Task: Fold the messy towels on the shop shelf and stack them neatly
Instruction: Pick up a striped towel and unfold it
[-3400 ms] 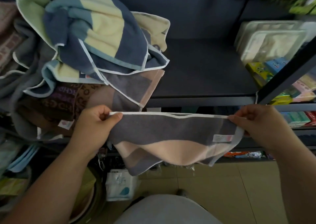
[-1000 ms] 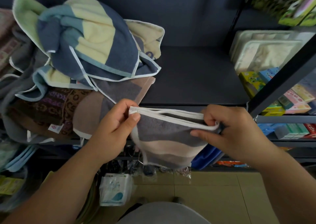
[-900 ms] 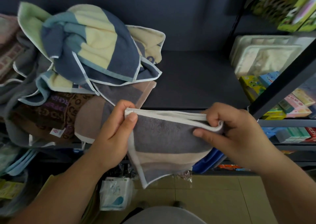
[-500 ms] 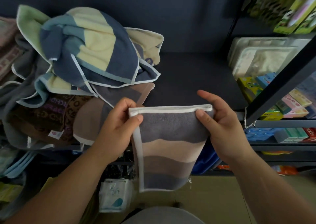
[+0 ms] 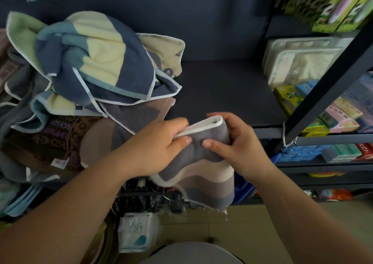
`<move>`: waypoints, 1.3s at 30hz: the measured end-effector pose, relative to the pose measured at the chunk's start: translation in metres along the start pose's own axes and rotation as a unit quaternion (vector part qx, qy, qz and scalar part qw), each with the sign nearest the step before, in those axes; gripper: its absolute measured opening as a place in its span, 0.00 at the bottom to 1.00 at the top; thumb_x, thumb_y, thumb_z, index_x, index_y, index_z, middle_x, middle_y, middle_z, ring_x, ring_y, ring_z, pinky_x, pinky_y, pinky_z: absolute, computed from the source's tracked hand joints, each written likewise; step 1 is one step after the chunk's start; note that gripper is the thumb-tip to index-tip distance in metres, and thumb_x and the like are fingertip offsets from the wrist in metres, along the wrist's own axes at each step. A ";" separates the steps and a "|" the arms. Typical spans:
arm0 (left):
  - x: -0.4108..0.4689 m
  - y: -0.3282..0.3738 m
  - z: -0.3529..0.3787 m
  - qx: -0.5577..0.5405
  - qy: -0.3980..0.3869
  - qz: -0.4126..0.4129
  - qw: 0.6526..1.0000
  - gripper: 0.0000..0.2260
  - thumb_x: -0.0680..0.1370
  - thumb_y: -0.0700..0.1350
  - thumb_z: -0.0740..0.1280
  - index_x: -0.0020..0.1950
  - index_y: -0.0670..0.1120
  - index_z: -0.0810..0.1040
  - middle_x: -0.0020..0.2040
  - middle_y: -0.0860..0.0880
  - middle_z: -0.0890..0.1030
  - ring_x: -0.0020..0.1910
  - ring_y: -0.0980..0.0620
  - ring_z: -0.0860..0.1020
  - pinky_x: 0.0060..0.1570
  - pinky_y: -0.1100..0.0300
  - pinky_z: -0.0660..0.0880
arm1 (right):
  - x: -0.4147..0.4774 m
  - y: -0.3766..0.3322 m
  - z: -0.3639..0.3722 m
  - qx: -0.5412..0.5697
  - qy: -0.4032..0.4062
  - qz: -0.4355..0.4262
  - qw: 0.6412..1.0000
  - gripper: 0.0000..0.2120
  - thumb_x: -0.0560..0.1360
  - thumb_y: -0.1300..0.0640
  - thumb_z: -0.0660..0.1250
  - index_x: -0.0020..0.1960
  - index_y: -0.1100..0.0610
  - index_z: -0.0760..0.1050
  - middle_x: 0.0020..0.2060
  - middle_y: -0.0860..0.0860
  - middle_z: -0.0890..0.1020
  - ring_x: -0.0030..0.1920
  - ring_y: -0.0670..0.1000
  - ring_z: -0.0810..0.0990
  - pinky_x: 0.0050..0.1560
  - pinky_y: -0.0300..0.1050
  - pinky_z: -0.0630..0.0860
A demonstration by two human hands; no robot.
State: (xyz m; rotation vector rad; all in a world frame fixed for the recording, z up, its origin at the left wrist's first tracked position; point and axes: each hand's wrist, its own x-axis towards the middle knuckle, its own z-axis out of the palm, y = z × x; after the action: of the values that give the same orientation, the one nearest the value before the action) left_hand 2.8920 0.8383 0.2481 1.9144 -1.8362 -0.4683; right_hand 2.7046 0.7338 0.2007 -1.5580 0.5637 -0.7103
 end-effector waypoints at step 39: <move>0.189 -0.035 -0.067 0.152 0.123 0.004 0.981 0.10 0.84 0.51 0.58 0.47 0.48 0.65 0.43 0.43 0.76 0.43 0.40 0.75 0.41 0.48 0.72 | -0.048 0.009 -0.056 -0.164 0.365 0.084 0.913 0.07 0.82 0.59 0.63 0.48 0.48 0.72 0.37 0.60 0.79 0.38 0.67 0.79 0.39 0.71 0.78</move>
State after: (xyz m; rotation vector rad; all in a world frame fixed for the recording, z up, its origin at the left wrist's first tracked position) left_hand 2.9687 0.6562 0.2974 2.0498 -1.8309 0.0603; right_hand 2.6317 0.7287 0.1883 -1.4904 1.4159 -1.1090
